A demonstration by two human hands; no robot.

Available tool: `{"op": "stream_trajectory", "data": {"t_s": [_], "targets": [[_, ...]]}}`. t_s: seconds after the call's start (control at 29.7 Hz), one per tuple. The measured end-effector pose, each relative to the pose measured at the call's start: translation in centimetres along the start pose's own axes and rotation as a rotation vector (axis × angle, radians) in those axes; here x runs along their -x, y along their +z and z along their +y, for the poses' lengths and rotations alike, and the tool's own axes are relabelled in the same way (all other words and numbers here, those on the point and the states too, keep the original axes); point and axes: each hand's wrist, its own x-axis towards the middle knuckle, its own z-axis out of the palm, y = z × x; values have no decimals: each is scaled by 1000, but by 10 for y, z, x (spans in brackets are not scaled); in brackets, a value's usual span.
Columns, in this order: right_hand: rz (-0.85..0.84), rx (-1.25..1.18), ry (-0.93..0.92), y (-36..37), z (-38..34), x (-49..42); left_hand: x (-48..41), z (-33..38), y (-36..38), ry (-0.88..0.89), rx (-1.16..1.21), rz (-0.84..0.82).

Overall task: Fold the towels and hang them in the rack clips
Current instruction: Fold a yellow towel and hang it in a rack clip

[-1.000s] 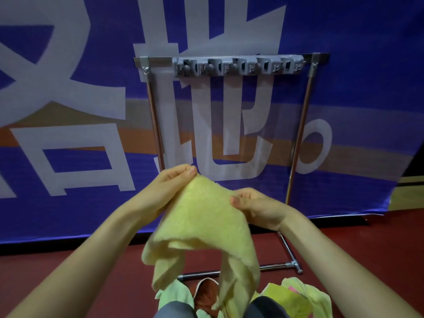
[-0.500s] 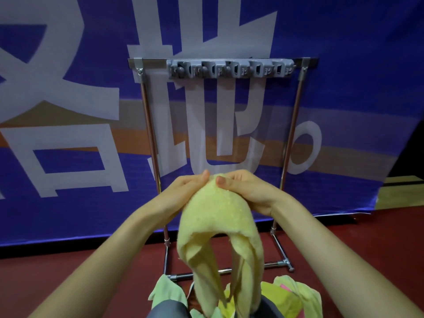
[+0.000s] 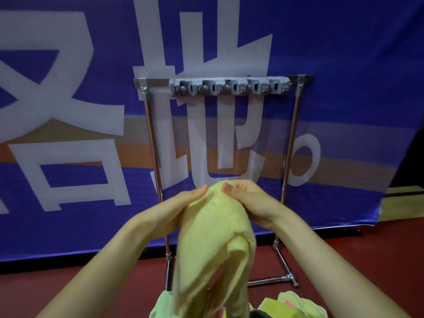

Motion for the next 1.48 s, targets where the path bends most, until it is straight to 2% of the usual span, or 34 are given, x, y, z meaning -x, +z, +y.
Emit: {"op": "stream_trajectory", "data": {"t_s": [0.13,0.27,0.4,0.57,0.77,0.94,1.04,1.14,1.38,1.48], "targets": [[9,73,18,-1,-2,-4,-2,5,4,-1,15,-57],[37,77,62,-8,-7,-8,-9,13,-1,65,25,-28],[74,65,48,-11,-22,-20,-23,22,-3,85,8,50],[94,-29,77,-21,-7,-35,-41,19,-11,113,99,142],[100,-4,26,-36,-25,-112,-85,44,-76,156,151,242],[199,17,-72,-60,-41,-199,-130,68,-135,199,83,395],[202,20,-107,-71,-55,-236,-155,81,-159,241,46,415],[281,26,-141,-85,-62,-287,-190,100,-190,259,27,569],[475,-81,-169,-87,-77,-349,-230,134,-225,438,-27,832],[525,-66,-173,-103,-79,-383,-267,136,-250,496,-9,876]]}}
